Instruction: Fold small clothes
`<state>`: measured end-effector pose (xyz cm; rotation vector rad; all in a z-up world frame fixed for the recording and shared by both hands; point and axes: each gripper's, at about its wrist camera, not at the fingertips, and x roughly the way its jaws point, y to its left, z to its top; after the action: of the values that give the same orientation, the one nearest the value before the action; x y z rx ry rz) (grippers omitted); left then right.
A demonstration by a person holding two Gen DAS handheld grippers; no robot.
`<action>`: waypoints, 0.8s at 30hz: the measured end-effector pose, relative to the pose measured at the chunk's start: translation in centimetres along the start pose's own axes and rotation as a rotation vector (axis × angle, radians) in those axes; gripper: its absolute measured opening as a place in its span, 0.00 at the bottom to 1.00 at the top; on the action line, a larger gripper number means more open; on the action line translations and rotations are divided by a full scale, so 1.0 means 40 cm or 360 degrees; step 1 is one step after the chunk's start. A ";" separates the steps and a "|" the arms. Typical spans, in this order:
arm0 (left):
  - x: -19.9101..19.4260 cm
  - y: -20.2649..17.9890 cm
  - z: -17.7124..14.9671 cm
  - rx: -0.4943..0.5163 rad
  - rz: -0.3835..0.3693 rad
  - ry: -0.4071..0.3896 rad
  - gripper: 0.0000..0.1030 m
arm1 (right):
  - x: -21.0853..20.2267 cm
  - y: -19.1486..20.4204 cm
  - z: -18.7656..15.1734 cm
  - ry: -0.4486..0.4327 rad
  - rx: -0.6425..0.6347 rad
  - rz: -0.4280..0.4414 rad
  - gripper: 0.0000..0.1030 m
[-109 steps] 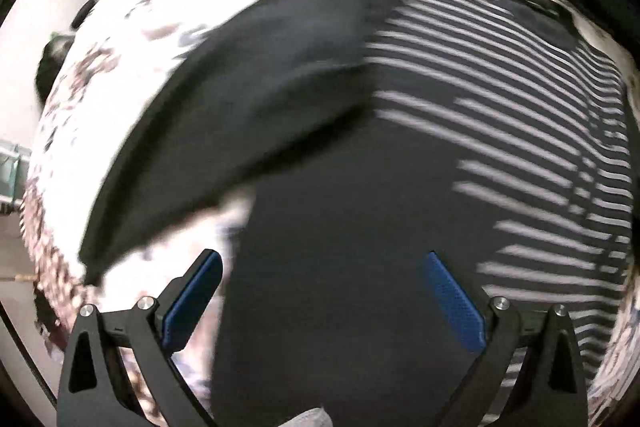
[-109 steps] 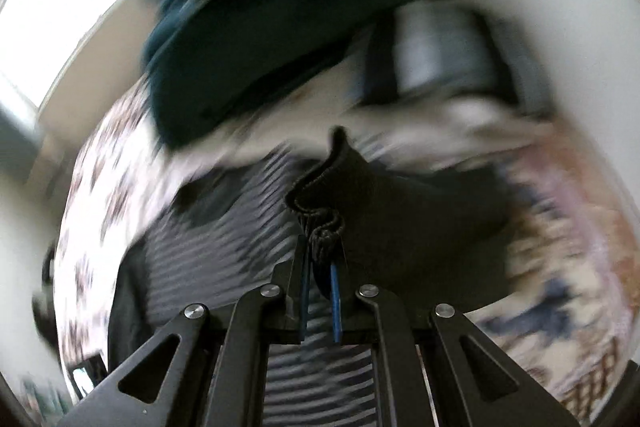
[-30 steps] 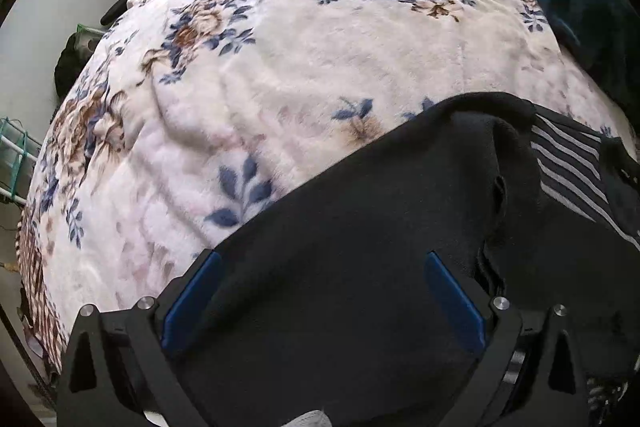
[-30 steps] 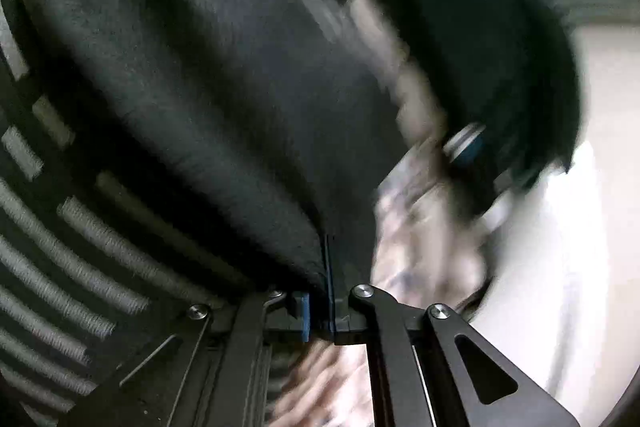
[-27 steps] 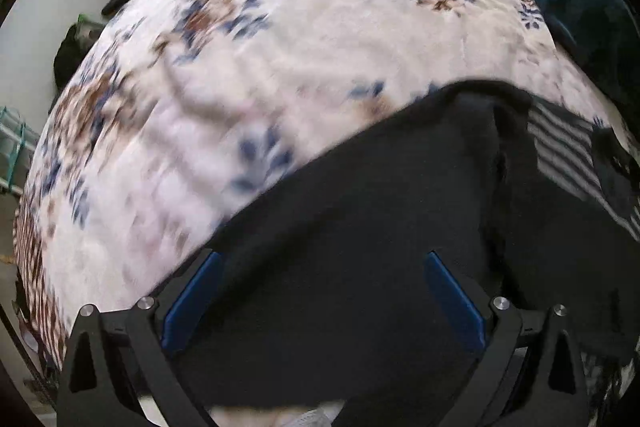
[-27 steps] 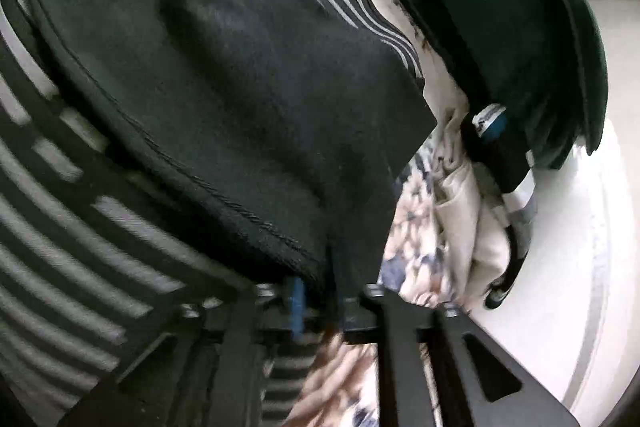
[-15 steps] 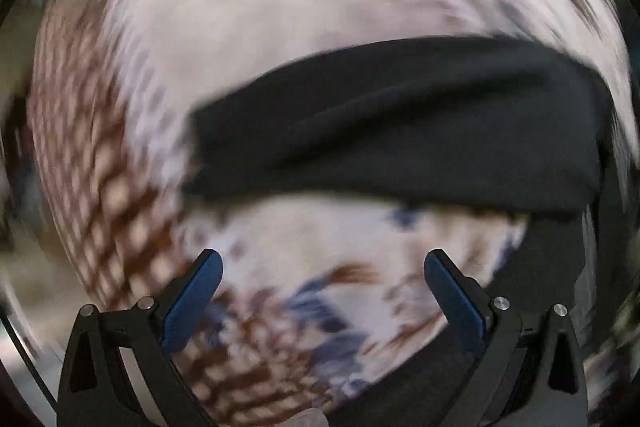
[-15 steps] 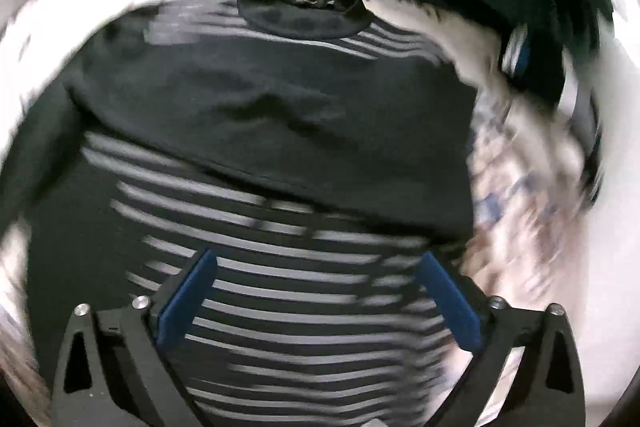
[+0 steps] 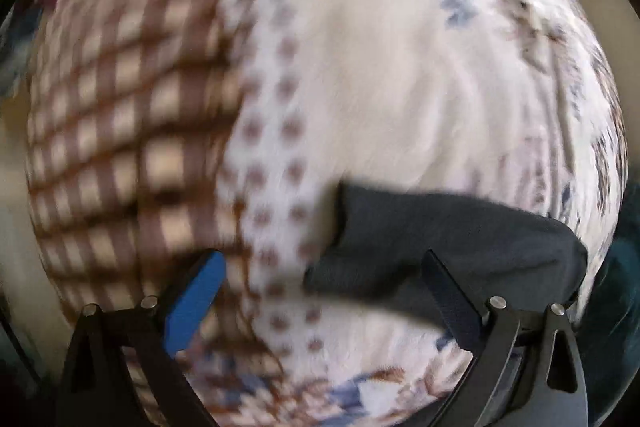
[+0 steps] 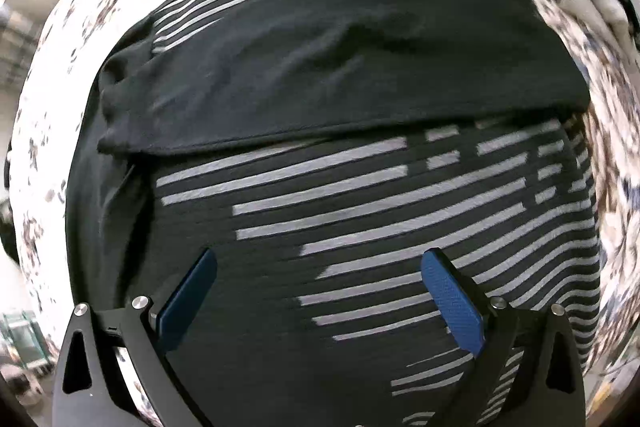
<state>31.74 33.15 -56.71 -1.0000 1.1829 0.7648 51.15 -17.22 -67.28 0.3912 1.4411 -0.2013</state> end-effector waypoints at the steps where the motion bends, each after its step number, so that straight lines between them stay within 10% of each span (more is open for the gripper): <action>1: -0.014 -0.012 0.012 0.0074 0.0005 -0.0057 0.97 | -0.002 0.013 -0.004 -0.0002 -0.0028 -0.0007 1.00; 4: 0.007 -0.041 0.032 0.0240 -0.0022 -0.0056 0.96 | -0.005 0.050 -0.018 0.0003 -0.0092 -0.0008 1.00; 9: 0.060 -0.105 0.044 0.0563 0.0083 -0.0090 0.06 | 0.020 0.091 -0.041 0.0032 -0.0146 -0.0031 1.00; 18: 0.008 -0.137 0.269 0.0543 -0.0069 -0.0287 0.04 | 0.049 0.101 -0.081 0.0065 -0.0186 -0.0031 1.00; 22: 0.043 -0.077 0.355 0.0307 -0.0266 -0.0074 0.07 | 0.055 0.094 -0.095 0.0074 -0.0203 -0.0040 1.00; 24: 0.029 -0.032 0.313 0.0173 -0.0386 -0.0007 0.25 | 0.053 0.084 -0.099 0.0084 -0.0180 -0.0029 1.00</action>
<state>37.94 44.17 -56.68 -1.0284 1.0643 0.5057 49.00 -12.40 -69.23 0.2930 1.5008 -0.1242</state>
